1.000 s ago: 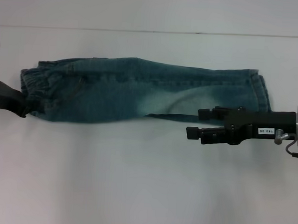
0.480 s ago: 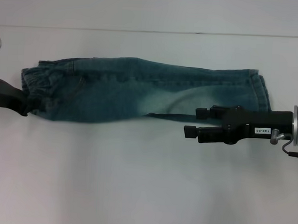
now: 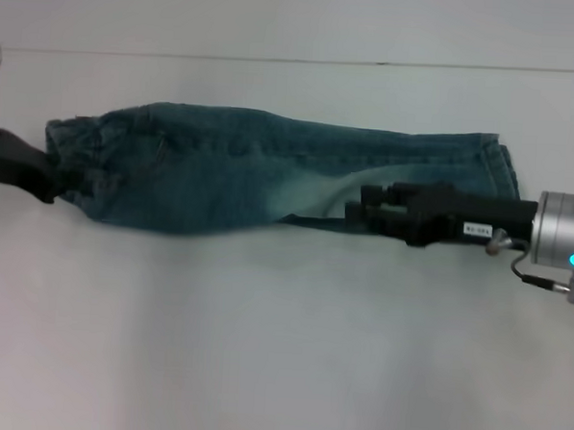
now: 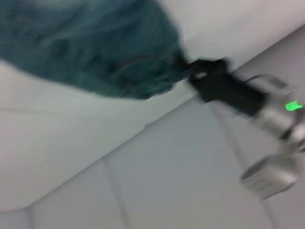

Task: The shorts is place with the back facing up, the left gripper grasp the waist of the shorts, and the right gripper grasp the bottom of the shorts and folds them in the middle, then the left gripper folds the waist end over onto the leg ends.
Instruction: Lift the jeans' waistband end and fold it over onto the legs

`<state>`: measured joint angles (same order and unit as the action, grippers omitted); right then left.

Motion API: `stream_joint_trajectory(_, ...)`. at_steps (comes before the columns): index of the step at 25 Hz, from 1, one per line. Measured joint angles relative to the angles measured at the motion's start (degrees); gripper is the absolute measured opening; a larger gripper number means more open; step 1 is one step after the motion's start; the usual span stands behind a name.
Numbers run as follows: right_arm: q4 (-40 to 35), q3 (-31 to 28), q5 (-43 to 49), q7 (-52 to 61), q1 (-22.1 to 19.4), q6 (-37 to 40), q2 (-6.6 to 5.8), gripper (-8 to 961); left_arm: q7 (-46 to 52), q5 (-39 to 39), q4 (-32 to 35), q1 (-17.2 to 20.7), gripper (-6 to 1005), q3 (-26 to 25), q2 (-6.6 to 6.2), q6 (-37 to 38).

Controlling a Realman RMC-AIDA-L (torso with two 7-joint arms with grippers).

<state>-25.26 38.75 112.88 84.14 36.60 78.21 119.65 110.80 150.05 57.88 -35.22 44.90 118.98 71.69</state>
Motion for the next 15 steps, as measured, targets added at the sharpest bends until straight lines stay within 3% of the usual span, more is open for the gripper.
stream_joint_trajectory(3, 4.59, -0.06, -7.54, -4.97, 0.14, -7.09, 0.20, 456, 1.49, 0.11, 4.42, -1.52, 62, 0.10, -0.35, 5.56)
stream_joint_trajectory(6, 10.66, -0.09, -18.55, -12.65, 0.81, -15.23, 0.45, 390, 3.20, 1.18, 8.56, -4.58, 61, 0.37, -0.56, 11.42)
stream_joint_trajectory(10, 16.67, -0.17, -29.41, -22.10, 2.74, -19.84, 0.80, 302, 6.17, 3.94, 10.67, -10.65, 61, 2.28, -1.09, 17.50)
stream_joint_trajectory(14, 22.79, -0.17, -39.37, -32.97, 5.62, -22.89, 1.17, 214, 8.47, 4.55, 12.26, -15.48, 60, 3.13, -0.81, 20.34)
stream_joint_trajectory(15, 24.20, -0.19, -41.43, -35.55, 6.53, -23.65, 1.26, 108, 9.02, 4.39, 12.80, -16.57, 60, 3.15, -0.61, 20.85)
